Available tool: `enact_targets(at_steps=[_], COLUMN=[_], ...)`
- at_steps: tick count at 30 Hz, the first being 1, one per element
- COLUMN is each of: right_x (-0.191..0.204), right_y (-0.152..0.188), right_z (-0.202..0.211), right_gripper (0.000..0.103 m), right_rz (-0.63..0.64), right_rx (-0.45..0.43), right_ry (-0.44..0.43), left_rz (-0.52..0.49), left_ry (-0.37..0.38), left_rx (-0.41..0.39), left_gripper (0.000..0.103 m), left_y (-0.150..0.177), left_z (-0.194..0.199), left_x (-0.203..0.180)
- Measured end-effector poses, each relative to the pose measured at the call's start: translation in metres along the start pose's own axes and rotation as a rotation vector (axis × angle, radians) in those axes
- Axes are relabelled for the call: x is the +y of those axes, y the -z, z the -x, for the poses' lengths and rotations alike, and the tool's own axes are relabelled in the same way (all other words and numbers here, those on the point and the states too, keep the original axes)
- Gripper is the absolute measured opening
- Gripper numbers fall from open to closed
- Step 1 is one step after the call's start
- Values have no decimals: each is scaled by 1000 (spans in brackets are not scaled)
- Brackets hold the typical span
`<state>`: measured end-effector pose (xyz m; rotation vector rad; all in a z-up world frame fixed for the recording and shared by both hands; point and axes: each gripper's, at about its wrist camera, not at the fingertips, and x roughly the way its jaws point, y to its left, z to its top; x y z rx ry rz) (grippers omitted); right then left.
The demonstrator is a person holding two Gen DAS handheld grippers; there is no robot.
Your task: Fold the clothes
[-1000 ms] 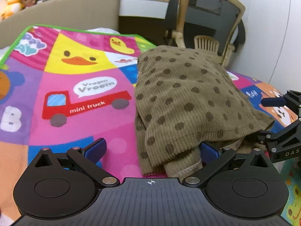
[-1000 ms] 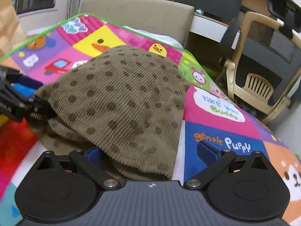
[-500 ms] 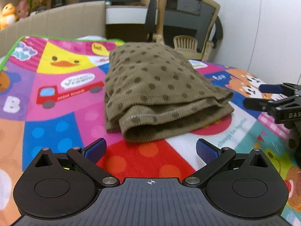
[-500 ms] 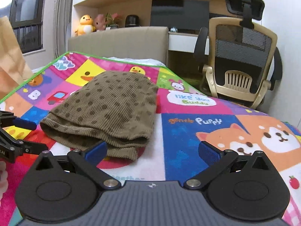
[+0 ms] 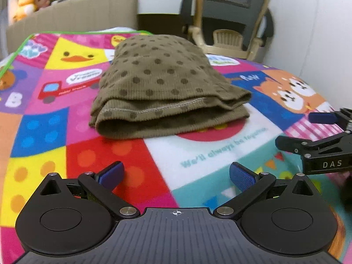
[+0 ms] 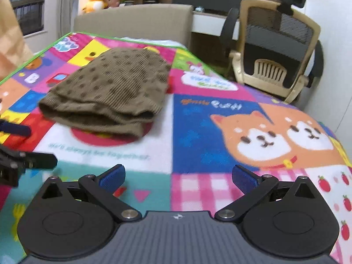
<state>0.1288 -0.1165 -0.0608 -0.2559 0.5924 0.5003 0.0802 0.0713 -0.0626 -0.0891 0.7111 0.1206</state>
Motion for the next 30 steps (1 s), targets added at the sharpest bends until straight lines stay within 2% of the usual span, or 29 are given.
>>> enact_targets(at_steps=[10, 30], right_x=[-2, 1], right_y=[-13, -12], right_z=[-33, -30], right_gripper=[103, 103], right_rz=[-69, -74], right_rx=[58, 56], right_ry=[-66, -61], left_rz=[39, 36], left_ry=[-129, -134], left_rx=[-32, -29], left_gripper=[103, 103], left_y=[-9, -9], left_z=[-21, -19], left_x=[-2, -2])
